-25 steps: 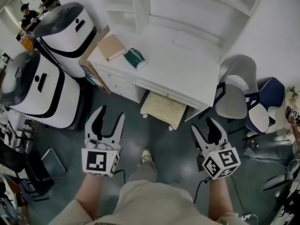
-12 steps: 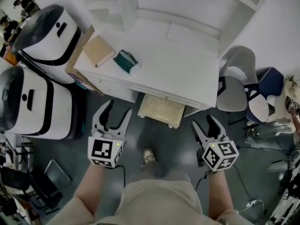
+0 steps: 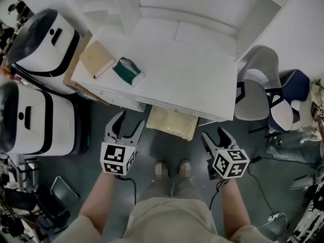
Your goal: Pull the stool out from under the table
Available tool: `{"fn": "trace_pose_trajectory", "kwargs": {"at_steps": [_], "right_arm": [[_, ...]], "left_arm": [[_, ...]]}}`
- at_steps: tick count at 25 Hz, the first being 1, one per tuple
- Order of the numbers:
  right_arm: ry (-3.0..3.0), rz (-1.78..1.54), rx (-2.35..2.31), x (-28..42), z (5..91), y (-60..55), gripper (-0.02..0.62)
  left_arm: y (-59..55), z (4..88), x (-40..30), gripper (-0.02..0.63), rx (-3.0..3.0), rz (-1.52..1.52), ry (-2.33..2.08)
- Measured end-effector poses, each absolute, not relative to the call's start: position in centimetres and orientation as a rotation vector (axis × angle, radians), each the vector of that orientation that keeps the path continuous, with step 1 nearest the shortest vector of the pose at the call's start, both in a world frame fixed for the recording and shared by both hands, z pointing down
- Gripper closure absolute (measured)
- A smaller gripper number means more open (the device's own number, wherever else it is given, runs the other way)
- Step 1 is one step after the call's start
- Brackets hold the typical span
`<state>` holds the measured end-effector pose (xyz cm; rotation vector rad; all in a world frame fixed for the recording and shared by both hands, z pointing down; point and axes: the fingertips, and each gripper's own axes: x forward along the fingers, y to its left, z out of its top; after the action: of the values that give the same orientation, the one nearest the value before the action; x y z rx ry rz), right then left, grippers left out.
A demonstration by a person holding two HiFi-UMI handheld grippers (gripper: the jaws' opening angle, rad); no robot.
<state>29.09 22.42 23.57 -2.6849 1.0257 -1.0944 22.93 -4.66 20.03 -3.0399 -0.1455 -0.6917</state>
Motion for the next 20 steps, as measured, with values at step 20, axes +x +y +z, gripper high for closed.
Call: {"fn": "trace_pose_trajectory", "kwargs": {"at_steps": [20], "right_arm": [[1.002,-1.323,-2.526,31.7,39.6,22.3,0.287]], "left_arm": [[-4.2,38.2,27.9,0.337,-3.022,-0.991,-0.183]]}}
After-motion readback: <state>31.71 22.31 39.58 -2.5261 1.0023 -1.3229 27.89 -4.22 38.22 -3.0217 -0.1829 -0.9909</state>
